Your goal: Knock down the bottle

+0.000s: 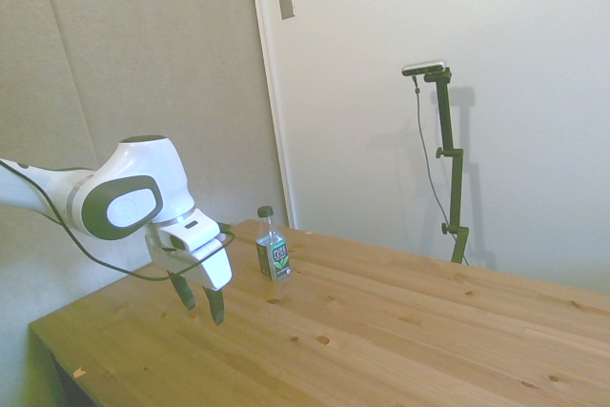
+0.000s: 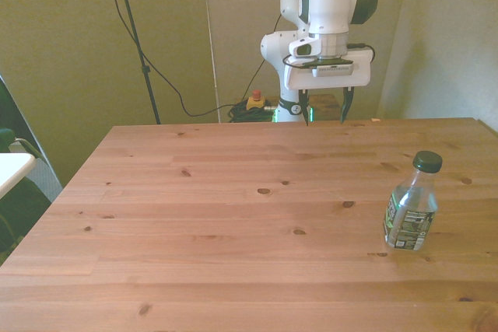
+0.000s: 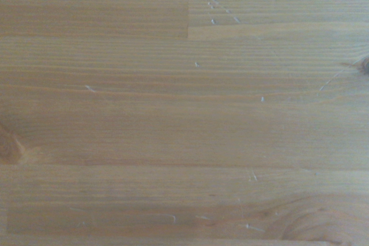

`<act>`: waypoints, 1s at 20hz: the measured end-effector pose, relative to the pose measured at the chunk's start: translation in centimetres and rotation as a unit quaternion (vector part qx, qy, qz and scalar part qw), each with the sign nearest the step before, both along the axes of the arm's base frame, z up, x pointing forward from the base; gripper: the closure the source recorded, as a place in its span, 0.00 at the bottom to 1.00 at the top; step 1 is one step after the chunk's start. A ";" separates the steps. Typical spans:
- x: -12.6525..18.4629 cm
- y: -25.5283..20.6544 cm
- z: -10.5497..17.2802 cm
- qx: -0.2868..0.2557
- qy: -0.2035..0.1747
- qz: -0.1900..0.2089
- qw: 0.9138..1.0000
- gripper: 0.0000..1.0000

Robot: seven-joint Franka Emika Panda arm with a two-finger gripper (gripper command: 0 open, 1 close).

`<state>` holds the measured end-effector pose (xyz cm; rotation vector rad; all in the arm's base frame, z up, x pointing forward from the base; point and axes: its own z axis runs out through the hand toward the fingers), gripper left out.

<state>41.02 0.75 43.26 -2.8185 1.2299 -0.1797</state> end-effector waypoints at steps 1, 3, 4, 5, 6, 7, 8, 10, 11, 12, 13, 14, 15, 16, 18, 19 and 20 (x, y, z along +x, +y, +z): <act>0.0 0.0 0.0 0.000 -0.001 0.000 1.000 0.00; 0.2 0.2 0.0 0.001 -0.001 -0.002 1.000 0.00; 0.6 0.9 0.3 0.003 -0.003 -0.009 1.000 0.00; 1.1 1.7 0.7 0.007 -0.007 -0.017 1.000 0.00; 1.7 2.6 1.3 0.010 -0.011 -0.025 1.000 0.00; 2.4 3.6 1.9 0.012 -0.016 -0.035 0.999 0.00; 3.2 4.2 2.4 0.015 -0.020 -0.049 0.998 0.00; 4.9 5.2 3.1 0.023 -0.025 -0.074 0.997 0.00; 5.7 5.5 3.4 0.027 -0.028 -0.086 0.996 0.00; 6.5 5.9 3.7 0.031 -0.032 -0.097 0.994 0.00; 7.3 6.2 4.0 0.034 -0.035 -0.105 0.993 0.00; 8.2 6.5 4.3 0.035 -0.039 -0.111 0.992 0.00; 9.1 6.9 4.5 0.036 -0.044 -0.116 0.992 0.00; 10.0 7.2 4.7 0.037 -0.048 -0.120 0.991 0.00; 12.4 8.1 4.6 0.038 -0.049 -0.121 0.991 0.00; 12.6 8.2 4.6 0.038 -0.050 -0.120 0.991 1.00; 13.0 8.3 4.5 0.036 -0.051 -0.122 0.991 1.00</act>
